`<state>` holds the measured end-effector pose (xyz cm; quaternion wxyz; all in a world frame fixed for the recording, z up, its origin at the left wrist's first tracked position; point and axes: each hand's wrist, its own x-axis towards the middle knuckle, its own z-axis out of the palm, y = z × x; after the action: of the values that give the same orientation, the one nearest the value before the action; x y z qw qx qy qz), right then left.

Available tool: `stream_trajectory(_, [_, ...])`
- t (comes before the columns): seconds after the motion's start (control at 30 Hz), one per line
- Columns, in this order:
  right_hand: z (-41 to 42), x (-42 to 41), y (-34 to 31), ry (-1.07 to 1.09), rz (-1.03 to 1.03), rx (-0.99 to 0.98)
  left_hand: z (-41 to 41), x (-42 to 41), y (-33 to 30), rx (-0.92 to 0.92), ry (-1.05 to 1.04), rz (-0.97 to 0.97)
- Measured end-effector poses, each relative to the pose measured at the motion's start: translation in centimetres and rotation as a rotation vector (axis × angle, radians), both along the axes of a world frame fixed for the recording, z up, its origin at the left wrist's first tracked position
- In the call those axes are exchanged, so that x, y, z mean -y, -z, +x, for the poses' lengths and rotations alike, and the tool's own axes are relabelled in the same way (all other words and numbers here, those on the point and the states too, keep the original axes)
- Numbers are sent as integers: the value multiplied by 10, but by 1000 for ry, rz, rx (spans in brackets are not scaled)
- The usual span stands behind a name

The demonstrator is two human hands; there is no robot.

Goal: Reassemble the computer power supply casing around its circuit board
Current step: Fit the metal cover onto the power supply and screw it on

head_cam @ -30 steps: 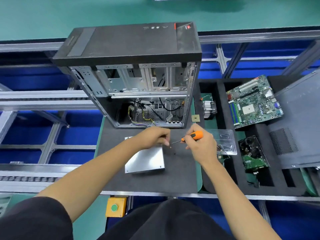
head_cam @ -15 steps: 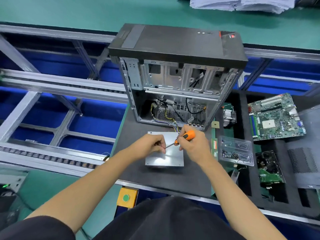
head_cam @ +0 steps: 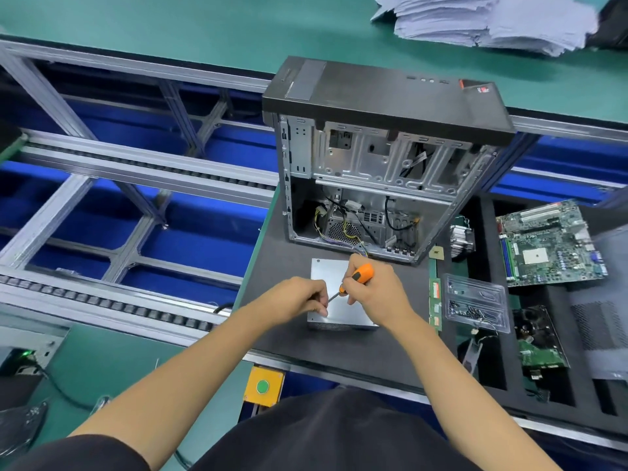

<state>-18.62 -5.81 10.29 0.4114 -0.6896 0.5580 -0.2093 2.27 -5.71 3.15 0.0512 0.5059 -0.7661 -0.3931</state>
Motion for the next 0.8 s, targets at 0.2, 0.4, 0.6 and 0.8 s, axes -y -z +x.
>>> stream_trajectory(0.2, [6, -4, -3, -46, -16, -52, 5, -11, 5, -3, -16, -29])
stream_trajectory(0.4, [11, -10, 2, -73, -35, -112, 9, -16, 6, -28, -56, -59])
stream_trajectory(0.6, [13, -8, 2, -40, -14, -12, 14, -17, 6, -20, -77, -58])
stream_trajectory(0.8, [12, -7, 0, -22, 19, 37, 14, -19, 9, -61, -37, -22])
